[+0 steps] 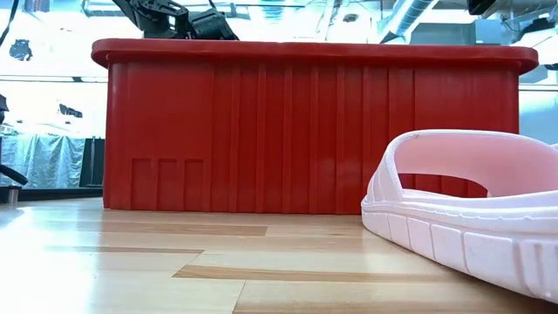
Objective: Pick and place slides into bin
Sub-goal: Put the black slipper into the red bin, then put the left pink slipper into the red bin
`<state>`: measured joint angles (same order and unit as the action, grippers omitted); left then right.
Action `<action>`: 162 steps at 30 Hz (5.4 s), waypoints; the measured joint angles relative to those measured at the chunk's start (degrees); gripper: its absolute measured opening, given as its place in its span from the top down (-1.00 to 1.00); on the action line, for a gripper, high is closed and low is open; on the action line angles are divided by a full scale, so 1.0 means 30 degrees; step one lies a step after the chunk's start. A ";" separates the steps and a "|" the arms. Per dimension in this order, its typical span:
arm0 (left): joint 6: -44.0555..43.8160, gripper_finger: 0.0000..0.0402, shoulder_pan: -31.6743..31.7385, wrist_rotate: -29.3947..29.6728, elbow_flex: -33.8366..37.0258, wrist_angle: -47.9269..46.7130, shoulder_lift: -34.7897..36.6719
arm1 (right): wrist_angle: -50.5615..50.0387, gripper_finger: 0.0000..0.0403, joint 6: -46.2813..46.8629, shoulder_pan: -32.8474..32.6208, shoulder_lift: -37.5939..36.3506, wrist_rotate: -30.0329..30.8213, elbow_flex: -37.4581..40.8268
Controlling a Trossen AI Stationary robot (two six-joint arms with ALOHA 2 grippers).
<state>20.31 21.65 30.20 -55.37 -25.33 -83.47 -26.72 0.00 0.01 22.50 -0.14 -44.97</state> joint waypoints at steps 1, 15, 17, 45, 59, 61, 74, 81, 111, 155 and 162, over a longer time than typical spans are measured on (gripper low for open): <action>0.0014 1.00 0.0000 0.0000 0.0000 0.0039 -0.0034 | -0.0002 1.00 -0.0001 0.0002 -0.0001 0.0000 0.0000; 0.0119 1.00 0.0069 -0.0177 0.0000 0.0132 -0.0062 | -0.0007 1.00 0.0005 -0.0001 -0.0006 0.0000 0.0000; 0.0119 1.00 0.0071 -0.0485 0.0000 0.0143 -0.0062 | 0.0000 1.00 0.0005 0.0004 -0.0001 0.0000 0.0000; -0.0831 0.54 0.0336 -0.0882 0.0000 0.0092 -0.0062 | 0.0000 1.00 -0.0003 -0.0001 -0.0006 0.0000 0.0000; -0.0845 0.40 0.0772 -0.0974 -0.0162 0.0124 -0.0062 | -0.0006 1.00 0.0005 0.0003 -0.0002 0.0000 0.0000; -0.0641 0.40 0.0610 -0.1048 -0.0735 -0.0467 -0.0062 | -0.0002 1.00 0.0002 0.0004 0.0001 0.0000 0.0000; -0.1614 0.40 -0.1224 -0.1333 -0.9593 -0.3573 -0.0033 | -0.0007 1.00 -0.0002 0.0006 0.0001 0.0000 0.0000; -0.4565 0.40 -0.3034 -0.1740 -1.4077 -0.4364 0.0753 | -0.0007 1.00 0.0005 0.0006 0.0001 0.0000 0.0000; -0.9693 0.40 -1.6404 0.1301 -0.8607 0.4867 0.2568 | -0.0039 1.00 0.0005 -0.0001 0.0001 0.0000 0.0000; -0.9476 0.40 -2.1901 -0.7046 1.5349 1.3264 2.6142 | -0.0102 1.00 0.0003 0.0005 -0.0005 0.0000 0.0000; -0.8309 0.40 -2.1901 -0.5493 1.7236 1.3912 2.7754 | -0.0109 1.00 0.0005 -0.0001 0.0001 0.0000 0.0000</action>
<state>-4.62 -44.05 13.72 -3.67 16.40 -0.21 -27.05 0.01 0.01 22.50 -0.14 -44.97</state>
